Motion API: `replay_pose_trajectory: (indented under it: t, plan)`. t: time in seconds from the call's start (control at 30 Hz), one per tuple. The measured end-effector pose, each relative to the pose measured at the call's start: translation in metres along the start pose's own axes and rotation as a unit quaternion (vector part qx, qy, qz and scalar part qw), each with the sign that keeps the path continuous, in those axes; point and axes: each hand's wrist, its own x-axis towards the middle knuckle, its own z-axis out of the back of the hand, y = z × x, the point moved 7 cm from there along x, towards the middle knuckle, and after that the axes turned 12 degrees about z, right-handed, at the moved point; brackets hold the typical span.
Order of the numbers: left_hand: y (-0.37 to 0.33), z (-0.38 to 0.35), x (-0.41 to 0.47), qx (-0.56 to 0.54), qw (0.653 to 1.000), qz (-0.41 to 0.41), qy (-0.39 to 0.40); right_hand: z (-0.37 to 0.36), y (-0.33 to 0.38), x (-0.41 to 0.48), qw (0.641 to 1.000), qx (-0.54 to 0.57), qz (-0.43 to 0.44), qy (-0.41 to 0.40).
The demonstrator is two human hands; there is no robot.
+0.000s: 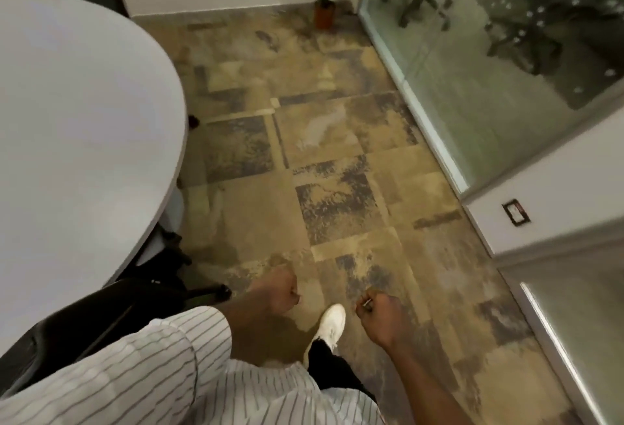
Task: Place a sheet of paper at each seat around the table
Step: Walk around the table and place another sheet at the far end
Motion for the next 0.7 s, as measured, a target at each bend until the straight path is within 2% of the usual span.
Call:
replay_pose_trajectory:
  t: [0.13, 0.33, 0.7]
  plan:
    - [-0.014, 0.052, 0.03, -0.073, 0.995, 0.061, -0.031, 0.05, 0.03, 0.075, 0.99, -0.075, 0.103, 0.059]
    - [-0.024, 0.117, 0.063, -0.18, 0.97, 0.143, -0.076, 0.111, 0.065, 0.17, 0.972, -0.13, 0.18, 0.083]
    - [0.044, 0.213, 0.145, -0.29, 0.914, 0.257, -0.121, 0.151, 0.2, 0.358, 0.934, -0.172, 0.292, 0.115]
